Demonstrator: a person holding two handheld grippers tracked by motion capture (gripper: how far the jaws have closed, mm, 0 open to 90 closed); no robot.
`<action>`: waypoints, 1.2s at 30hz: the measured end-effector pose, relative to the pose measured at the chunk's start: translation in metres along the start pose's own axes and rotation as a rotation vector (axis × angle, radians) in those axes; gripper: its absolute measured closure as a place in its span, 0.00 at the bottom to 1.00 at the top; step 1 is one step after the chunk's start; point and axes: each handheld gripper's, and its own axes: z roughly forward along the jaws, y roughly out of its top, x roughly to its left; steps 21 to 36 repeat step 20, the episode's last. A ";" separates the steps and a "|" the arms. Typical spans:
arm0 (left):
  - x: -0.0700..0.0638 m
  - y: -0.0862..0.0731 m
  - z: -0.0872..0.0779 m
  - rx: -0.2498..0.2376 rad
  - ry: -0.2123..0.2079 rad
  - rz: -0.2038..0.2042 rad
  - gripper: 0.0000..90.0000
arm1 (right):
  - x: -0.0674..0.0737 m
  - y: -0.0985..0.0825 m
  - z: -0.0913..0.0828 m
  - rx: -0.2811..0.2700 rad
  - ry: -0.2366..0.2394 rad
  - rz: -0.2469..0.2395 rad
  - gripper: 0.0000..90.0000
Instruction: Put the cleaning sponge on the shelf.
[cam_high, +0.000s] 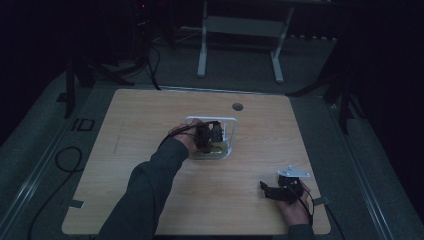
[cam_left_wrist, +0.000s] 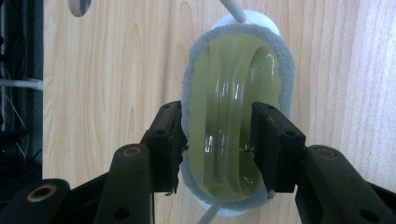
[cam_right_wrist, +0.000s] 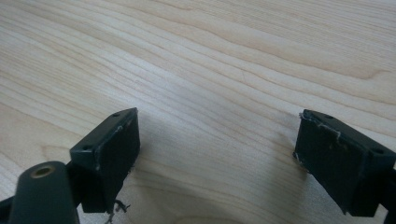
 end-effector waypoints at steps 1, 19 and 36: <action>-0.001 -0.001 -0.002 -0.010 0.000 -0.007 0.62 | 0.000 0.000 0.000 0.000 0.000 0.000 0.15; -0.001 -0.024 -0.032 -0.127 -0.002 -0.175 0.61 | 0.000 0.000 0.000 0.000 0.000 0.001 0.15; -0.001 -0.024 -0.034 -0.130 -0.002 -0.186 0.61 | 0.000 0.000 0.000 0.000 0.000 0.000 0.15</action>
